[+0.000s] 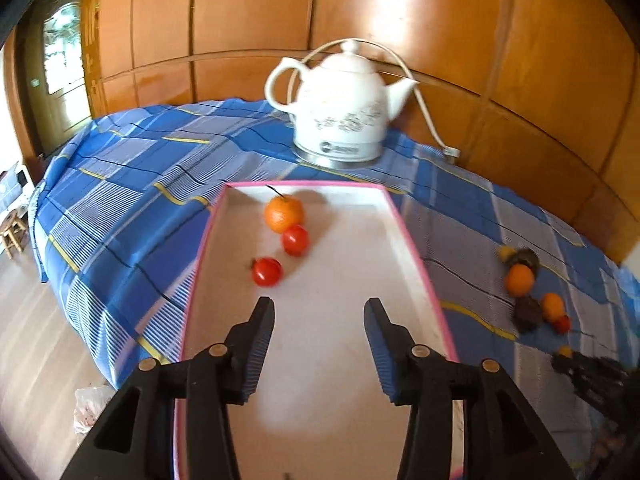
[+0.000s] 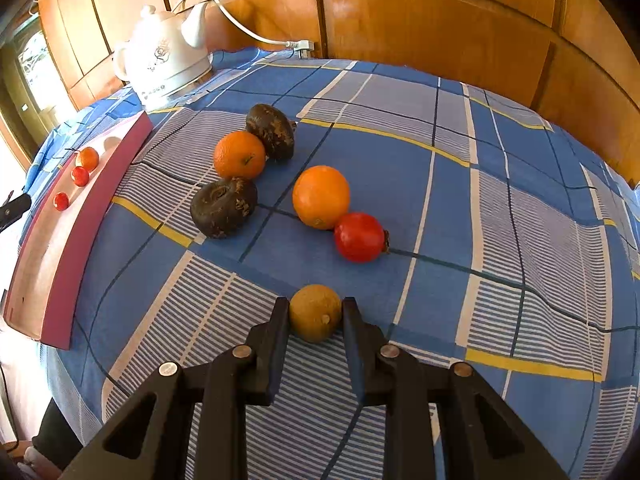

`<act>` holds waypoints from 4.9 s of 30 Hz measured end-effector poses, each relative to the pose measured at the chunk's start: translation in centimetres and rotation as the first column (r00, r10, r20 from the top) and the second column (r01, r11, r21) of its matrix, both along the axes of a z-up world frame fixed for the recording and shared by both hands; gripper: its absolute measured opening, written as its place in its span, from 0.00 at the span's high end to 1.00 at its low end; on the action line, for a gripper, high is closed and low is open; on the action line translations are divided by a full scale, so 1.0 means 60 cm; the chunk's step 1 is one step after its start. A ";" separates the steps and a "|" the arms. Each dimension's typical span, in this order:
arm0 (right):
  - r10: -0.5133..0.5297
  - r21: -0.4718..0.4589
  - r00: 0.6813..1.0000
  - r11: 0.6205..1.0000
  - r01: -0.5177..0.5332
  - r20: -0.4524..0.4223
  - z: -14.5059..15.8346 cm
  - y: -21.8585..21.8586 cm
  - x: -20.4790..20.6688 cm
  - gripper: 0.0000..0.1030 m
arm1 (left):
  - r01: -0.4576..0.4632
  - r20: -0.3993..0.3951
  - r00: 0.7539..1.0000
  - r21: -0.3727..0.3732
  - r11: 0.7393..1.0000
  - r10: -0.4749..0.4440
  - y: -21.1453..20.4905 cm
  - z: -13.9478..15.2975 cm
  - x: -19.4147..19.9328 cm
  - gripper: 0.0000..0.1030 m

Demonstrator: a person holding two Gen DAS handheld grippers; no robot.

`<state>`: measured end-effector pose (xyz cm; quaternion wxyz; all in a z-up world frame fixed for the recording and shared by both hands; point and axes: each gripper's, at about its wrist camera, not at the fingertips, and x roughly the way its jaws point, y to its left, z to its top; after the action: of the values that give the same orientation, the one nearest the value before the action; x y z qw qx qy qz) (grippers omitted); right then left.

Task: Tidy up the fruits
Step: 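Lower the yellow fruit into the tray and open the right gripper, then reach the left gripper to a dark brown fruit and close on it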

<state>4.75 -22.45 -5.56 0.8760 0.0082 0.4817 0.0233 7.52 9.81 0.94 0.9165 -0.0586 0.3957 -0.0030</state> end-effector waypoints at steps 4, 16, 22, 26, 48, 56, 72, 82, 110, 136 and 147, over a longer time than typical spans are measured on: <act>-0.002 -0.001 1.000 1.000 0.002 0.007 0.000 0.000 -0.002 0.75 | 0.045 -0.006 0.999 0.005 0.999 -0.045 -0.023 0.000 -0.020 0.54; -0.014 0.003 1.000 1.000 0.014 0.010 0.004 0.002 -0.007 0.75 | 0.068 -0.029 0.997 0.008 0.998 -0.067 -0.036 -0.009 -0.038 0.52; 0.025 0.042 0.999 0.999 -0.027 0.044 0.036 0.020 -0.021 0.75 | 0.028 -0.027 0.999 0.009 1.000 -0.028 -0.012 -0.012 -0.033 0.52; 0.121 0.078 0.990 0.989 -0.127 0.078 0.062 0.063 -0.022 0.75 | -0.013 -0.026 1.000 0.006 1.000 0.013 0.011 -0.012 -0.029 0.52; 0.488 0.037 0.872 0.871 -0.490 0.042 0.045 0.377 0.097 0.74 | -0.117 0.002 0.993 0.002 0.993 0.117 0.078 -0.011 -0.019 0.53; 0.448 0.059 0.893 0.891 -0.451 0.051 0.047 0.359 0.092 0.73 | -0.101 0.009 0.995 -0.001 0.995 0.101 0.069 -0.009 -0.022 0.53; 0.275 0.098 0.958 0.954 -0.282 0.075 0.076 0.193 0.025 0.73 | -0.002 0.010 1.000 -0.002 1.000 0.002 0.031 -0.008 -0.027 0.52; 0.086 -0.010 0.996 0.996 -0.085 0.037 0.103 0.008 0.006 0.73 | 0.107 0.013 0.994 -0.001 0.994 -0.107 -0.015 0.003 -0.026 0.52; -0.146 0.034 0.983 0.989 0.143 0.106 0.137 -0.215 -0.001 0.73 | 0.528 -0.194 0.826 -0.063 0.847 -0.530 -0.346 -0.047 0.104 0.29; -0.055 0.033 0.996 0.998 0.053 0.070 0.120 -0.181 0.003 0.71 | 0.552 -0.107 0.831 0.036 0.833 -0.546 -0.336 -0.097 -0.012 0.57; -0.029 0.165 0.999 0.986 0.026 0.016 0.112 -0.147 0.035 0.71 | 0.557 -0.072 0.829 0.013 0.830 -0.555 -0.324 -0.113 -0.023 0.56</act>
<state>6.85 -31.29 1.13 0.8769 0.0869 0.4700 0.0510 6.14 -9.65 -5.83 0.8635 0.0740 0.4252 -0.2608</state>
